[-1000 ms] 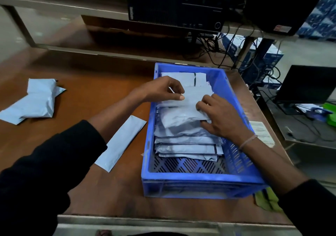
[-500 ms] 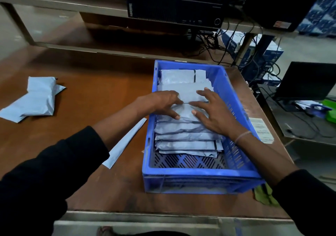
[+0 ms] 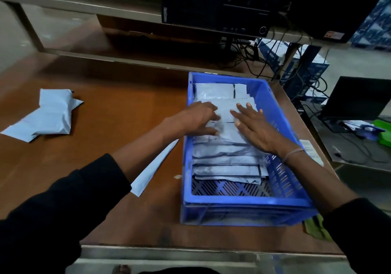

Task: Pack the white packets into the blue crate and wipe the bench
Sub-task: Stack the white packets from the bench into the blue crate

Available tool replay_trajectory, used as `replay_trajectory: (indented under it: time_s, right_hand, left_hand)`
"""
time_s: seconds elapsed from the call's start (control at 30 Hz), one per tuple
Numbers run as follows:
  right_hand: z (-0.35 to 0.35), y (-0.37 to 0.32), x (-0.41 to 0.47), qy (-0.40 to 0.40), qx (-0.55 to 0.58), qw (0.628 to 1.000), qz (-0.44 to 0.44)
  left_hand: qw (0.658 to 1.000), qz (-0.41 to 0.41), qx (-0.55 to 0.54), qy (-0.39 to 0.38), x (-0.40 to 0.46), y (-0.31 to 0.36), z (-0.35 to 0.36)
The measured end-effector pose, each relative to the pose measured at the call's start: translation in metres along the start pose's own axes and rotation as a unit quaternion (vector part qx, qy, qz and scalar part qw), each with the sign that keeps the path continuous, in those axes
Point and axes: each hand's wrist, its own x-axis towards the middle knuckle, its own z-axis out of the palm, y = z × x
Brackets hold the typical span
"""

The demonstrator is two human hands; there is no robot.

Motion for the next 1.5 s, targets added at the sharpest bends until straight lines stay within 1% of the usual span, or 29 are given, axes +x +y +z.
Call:
replay_trajectory:
  time_s: [0.07, 0.13, 0.2, 0.27, 0.33, 0.4, 0.47, 0.57, 0.63, 0.7, 0.8, 0.93, 1.07, 1.2, 1.3, 1.4, 1.47, 1.5]
  right_hand:
    - [-0.007, -0.022, 0.012, 0.061, 0.021, 0.998, -0.003]
    - [-0.011, -0.049, 0.026, 0.124, 0.043, 0.991, -0.023]
    - [-0.012, -0.080, 0.044, 0.157, 0.068, 0.984, -0.049]
    - [-0.008, -0.115, 0.063, 0.152, 0.084, 0.982, -0.074]
    - [0.000, -0.150, 0.083, 0.116, 0.096, 0.985, -0.090]
    - [0.009, -0.184, 0.102, 0.055, 0.111, 0.988, -0.089]
    - [0.021, -0.216, 0.123, -0.019, 0.119, 0.989, -0.086]
    - [0.047, -0.256, 0.158, -0.121, 0.117, 0.982, -0.082]
    - [0.070, -0.279, 0.180, -0.168, 0.159, 0.971, -0.057]
    - [0.094, -0.303, 0.202, -0.191, 0.215, 0.957, -0.030]
    - [0.129, -0.338, 0.232, -0.189, 0.274, 0.943, 0.007]
    - [0.174, -0.386, 0.266, -0.146, 0.338, 0.927, 0.065]
    - [0.217, -0.425, 0.297, -0.069, 0.322, 0.939, 0.100]
    - [0.243, -0.458, 0.319, -0.030, 0.311, 0.941, 0.128]
    - [0.256, -0.472, 0.329, -0.020, 0.330, 0.931, 0.152]
    - [0.267, -0.471, 0.340, -0.026, 0.330, 0.926, 0.182]
    - [0.272, -0.466, 0.343, -0.040, 0.361, 0.912, 0.189]
    - [0.271, -0.464, 0.343, -0.047, 0.394, 0.898, 0.191]
  left_hand:
    - [0.993, -0.028, -0.082, 0.083, -0.021, -0.014, -0.002]
    - [0.974, -0.062, -0.142, 0.163, -0.046, -0.034, -0.001]
    - [0.955, -0.108, -0.185, 0.205, -0.074, -0.060, 0.003]
    - [0.946, -0.162, -0.208, 0.191, -0.103, -0.087, 0.008]
    - [0.940, -0.206, -0.217, 0.163, -0.133, -0.114, 0.014]
    - [0.935, -0.237, -0.215, 0.151, -0.161, -0.141, 0.020]
    - [0.927, -0.264, -0.215, 0.156, -0.188, -0.165, 0.026]
    - [0.912, -0.307, -0.221, 0.159, -0.225, -0.197, 0.031]
    - [0.902, -0.335, -0.220, 0.162, -0.248, -0.216, 0.033]
    - [0.893, -0.359, -0.213, 0.167, -0.270, -0.233, 0.034]
    - [0.878, -0.390, -0.214, 0.178, -0.302, -0.257, 0.035]
    - [0.862, -0.421, -0.213, 0.185, -0.338, -0.288, 0.038]
    - [0.840, -0.452, -0.228, 0.195, -0.364, -0.320, 0.042]
    - [0.805, -0.484, -0.264, 0.220, -0.383, -0.340, 0.046]
    - [0.788, -0.501, -0.277, 0.227, -0.391, -0.350, 0.049]
    - [0.772, -0.512, -0.296, 0.235, -0.396, -0.364, 0.052]
    - [0.758, -0.519, -0.310, 0.244, -0.395, -0.372, 0.051]
    - [0.749, -0.525, -0.322, 0.245, -0.394, -0.375, 0.050]
